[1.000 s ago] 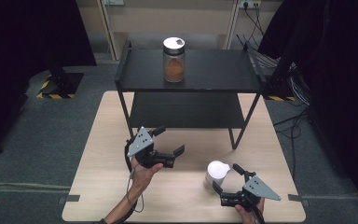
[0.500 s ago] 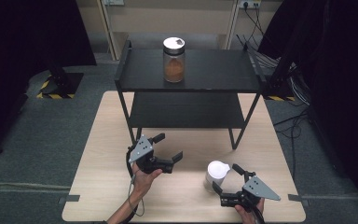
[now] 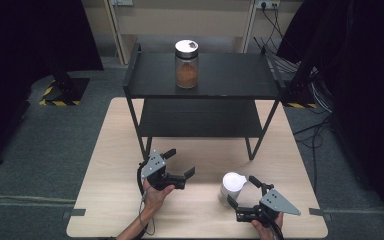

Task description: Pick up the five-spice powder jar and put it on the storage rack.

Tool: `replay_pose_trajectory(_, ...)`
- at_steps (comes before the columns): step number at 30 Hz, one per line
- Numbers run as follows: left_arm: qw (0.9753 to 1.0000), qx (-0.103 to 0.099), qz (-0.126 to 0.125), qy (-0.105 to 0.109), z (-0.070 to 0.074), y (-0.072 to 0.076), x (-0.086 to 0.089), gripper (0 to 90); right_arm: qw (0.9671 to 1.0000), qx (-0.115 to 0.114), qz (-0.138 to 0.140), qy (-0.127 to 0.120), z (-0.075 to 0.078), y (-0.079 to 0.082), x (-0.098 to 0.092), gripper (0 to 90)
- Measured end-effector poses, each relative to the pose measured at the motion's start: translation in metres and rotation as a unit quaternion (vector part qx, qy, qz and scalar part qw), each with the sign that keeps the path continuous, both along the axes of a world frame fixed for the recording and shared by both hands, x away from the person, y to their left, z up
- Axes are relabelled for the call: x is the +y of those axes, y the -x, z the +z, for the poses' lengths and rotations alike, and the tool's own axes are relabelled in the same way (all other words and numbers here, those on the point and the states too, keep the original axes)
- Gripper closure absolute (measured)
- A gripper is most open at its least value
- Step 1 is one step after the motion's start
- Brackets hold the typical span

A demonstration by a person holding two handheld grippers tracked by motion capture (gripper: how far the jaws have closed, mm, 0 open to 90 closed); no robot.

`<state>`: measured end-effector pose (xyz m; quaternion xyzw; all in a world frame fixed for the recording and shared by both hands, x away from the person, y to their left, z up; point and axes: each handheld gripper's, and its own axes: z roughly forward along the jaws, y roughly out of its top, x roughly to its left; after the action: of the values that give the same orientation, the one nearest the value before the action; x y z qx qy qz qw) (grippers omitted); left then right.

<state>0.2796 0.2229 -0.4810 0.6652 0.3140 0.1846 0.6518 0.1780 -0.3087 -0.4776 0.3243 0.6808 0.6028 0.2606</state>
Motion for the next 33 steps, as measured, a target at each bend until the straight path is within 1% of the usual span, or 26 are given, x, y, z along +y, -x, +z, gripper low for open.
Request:
replay_pose_trajectory(4,1.0,0.005,0.0,-0.006,-0.004,0.0,-0.003,0.3,1.0,0.0,0.001,0.0,0.0,0.0,0.0,0.5)
replay_pose_trajectory(10,0.9999,0.004,0.002,-0.013,-0.008,0.002,-0.007,0.3,1.0,0.0,0.001,0.001,0.0,0.0,0.0,0.5)
replay_pose_trajectory(13,0.9998,0.007,0.005,-0.017,-0.012,0.003,-0.009,0.3,1.0,-0.001,0.002,0.002,0.0,-0.001,0.0,0.5)
replay_pose_trajectory(16,0.9996,0.008,0.008,-0.026,-0.015,0.004,-0.012,0.4,1.0,-0.001,0.002,0.002,0.0,-0.001,0.001,0.5)
replay_pose_trajectory(20,0.9995,0.015,0.011,-0.027,-0.017,0.004,-0.012,0.5,1.0,0.0,0.001,0.002,0.0,-0.001,0.0,0.5)
replay_pose_trajectory(23,0.9995,0.009,0.018,-0.023,-0.018,0.007,-0.012,0.5,1.0,0.0,0.002,0.003,0.0,-0.001,0.001,0.5)
replay_pose_trajectory(28,0.9994,0.012,0.024,-0.022,-0.019,0.006,-0.012,0.5,1.0,0.0,0.003,0.003,0.0,-0.001,0.001,0.5)
replay_pose_trajectory(33,0.9992,0.008,0.026,-0.03,-0.019,0.008,-0.014,0.5,1.0,0.0,0.003,0.003,0.0,-0.001,0.001,0.5)
